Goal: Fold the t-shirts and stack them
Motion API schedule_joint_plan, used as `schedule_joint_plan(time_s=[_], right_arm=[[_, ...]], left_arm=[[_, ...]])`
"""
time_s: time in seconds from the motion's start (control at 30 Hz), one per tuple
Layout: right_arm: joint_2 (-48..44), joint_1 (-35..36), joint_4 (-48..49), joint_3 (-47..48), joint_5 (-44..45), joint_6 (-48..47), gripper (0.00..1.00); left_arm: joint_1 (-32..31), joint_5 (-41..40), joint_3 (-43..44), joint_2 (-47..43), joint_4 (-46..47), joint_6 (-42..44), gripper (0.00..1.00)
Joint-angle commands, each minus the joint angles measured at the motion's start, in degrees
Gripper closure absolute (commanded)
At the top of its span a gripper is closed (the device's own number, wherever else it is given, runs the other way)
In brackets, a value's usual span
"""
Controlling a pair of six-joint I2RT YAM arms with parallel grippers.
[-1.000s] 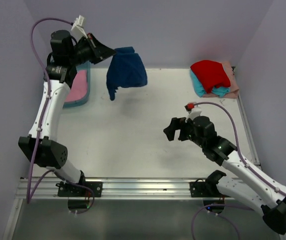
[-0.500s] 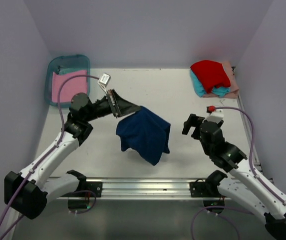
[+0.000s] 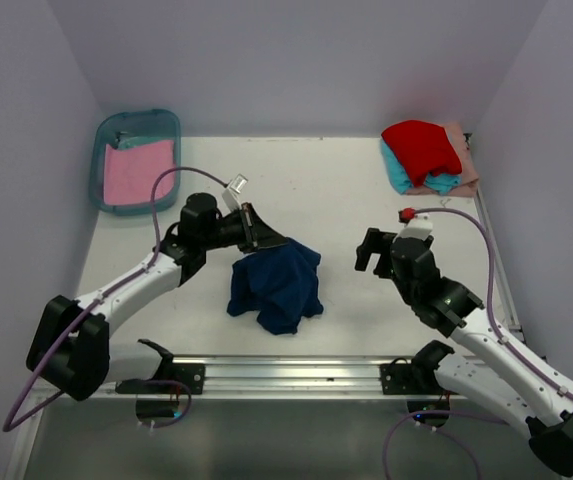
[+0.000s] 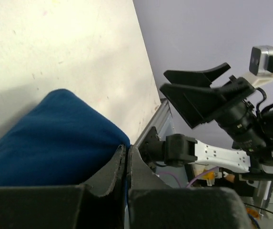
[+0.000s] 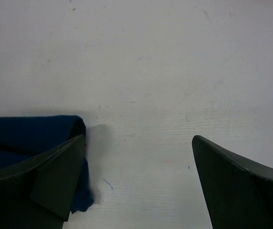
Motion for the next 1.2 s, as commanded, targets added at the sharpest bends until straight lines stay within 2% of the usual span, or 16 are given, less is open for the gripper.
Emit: schedule_joint_plan(time_s=[0.0,0.07,0.17,0.33,0.37,0.4,0.47,0.5,0.53,0.57,0.63,0.7,0.73,0.93,1.17], right_arm=[[-0.3,0.2,6.7,0.1,-7.7,-3.6,0.01],[0.5,0.1,9.3,-0.3,-14.0,-4.7,0.01],[3.9,0.1,9.8,1.0,-19.3,-5.9,0.01],[6.1,0.2,11.0,1.8,-25.3,-8.4,0.01],[6.0,0.1,11.4,1.8,-26.3,-8.8,0.01],[6.1,0.2,11.5,1.9,-28.4,-9.5,0.01],[7.2,0.2,11.4,2.9,-29.8,-10.3,0.01],[7.5,0.2,11.3,3.2,-32.0,-10.4,0.01],[8.1,0.1,11.1,3.7,-35.8,-10.6,0.01],[9.5,0.2,11.0,4.5,-37.6,-10.8,0.01],[11.2,0.7,11.5,4.9,-42.5,-10.8,0.01],[13.4,2.2,11.6,5.3,-42.3,-10.4,0.01],[14.0,4.0,11.5,5.5,-40.9,-10.6,0.01],[22.5,12.6,10.0,8.3,-33.4,-11.8,0.01],[37.4,19.9,5.3,17.2,-19.8,-12.5,0.07]], left_arm=[[-0.5,-1.0,7.7,5.3,1.5,9.0,1.0],[-0.8,0.5,10.0,11.1,2.9,11.8,1.0],[-2.2,3.7,16.4,20.3,3.8,16.3,1.0],[-4.1,4.0,24.4,31.4,4.5,22.7,0.98],[-4.1,4.2,25.0,32.4,5.4,23.4,0.89],[-4.1,3.3,26.5,33.3,5.0,23.8,0.58],[-4.1,2.0,26.2,33.6,7.8,25.0,0.35],[-4.2,0.9,25.6,32.9,8.9,24.9,0.11],[-4.2,-0.9,24.9,30.9,9.8,25.0,0.03],[-4.2,-2.2,24.0,29.8,10.3,25.2,0.0],[-4.2,-5.9,23.0,25.6,9.2,26.1,0.0],[-4.1,-12.8,21.4,22.3,5.6,27.2,0.0],[-4.1,-17.2,20.6,18.7,4.4,28.1,0.0],[-4.0,-30.0,12.7,4.0,-3.5,29.3,0.0],[-3.7,-39.9,3.2,-11.7,-12.2,27.9,0.0]])
